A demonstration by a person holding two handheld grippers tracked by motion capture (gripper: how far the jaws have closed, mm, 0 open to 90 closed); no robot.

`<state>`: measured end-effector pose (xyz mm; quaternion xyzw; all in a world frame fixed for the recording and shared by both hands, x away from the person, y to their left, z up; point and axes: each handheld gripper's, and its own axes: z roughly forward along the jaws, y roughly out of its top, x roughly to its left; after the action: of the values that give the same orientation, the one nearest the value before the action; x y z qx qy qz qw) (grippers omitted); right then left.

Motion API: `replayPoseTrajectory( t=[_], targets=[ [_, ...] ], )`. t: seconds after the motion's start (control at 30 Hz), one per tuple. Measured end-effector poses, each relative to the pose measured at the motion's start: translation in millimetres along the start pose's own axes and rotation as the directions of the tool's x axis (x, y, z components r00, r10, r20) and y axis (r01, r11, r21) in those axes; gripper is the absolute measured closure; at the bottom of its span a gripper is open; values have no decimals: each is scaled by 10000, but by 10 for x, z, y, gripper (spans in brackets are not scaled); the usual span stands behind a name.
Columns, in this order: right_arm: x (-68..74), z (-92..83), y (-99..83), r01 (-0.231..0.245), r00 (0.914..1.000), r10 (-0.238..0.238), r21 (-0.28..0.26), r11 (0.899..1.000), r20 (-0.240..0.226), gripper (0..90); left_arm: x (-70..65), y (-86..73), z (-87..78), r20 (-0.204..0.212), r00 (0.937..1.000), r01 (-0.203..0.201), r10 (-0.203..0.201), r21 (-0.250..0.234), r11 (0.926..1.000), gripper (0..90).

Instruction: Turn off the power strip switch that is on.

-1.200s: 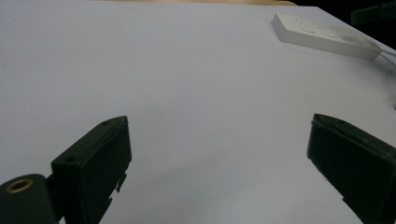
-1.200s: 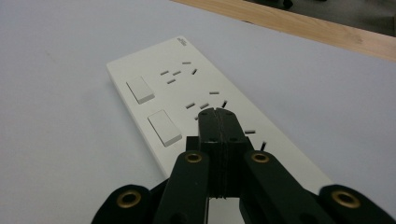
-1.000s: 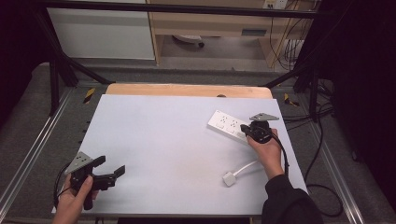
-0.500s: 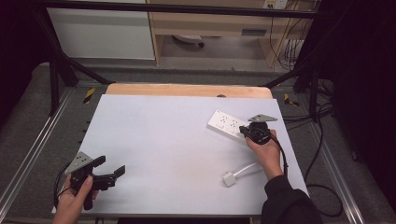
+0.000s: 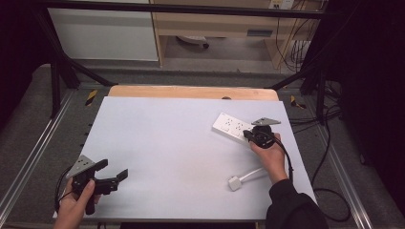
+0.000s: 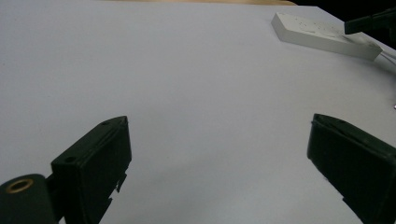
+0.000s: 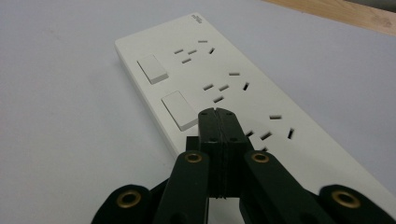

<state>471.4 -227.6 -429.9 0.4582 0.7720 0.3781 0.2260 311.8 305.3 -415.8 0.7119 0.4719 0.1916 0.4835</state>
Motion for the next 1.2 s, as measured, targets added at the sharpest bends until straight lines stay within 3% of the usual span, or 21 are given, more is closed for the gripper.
replayPoseTrajectory(
  t=[1.2],
  targets=[
    [24, 39, -20, 64, 10000, -63, 95, 9999, -36, 900, -2, -1, 2, -3, 10000, -20, 20, -7, 10000, 63]
  ],
)
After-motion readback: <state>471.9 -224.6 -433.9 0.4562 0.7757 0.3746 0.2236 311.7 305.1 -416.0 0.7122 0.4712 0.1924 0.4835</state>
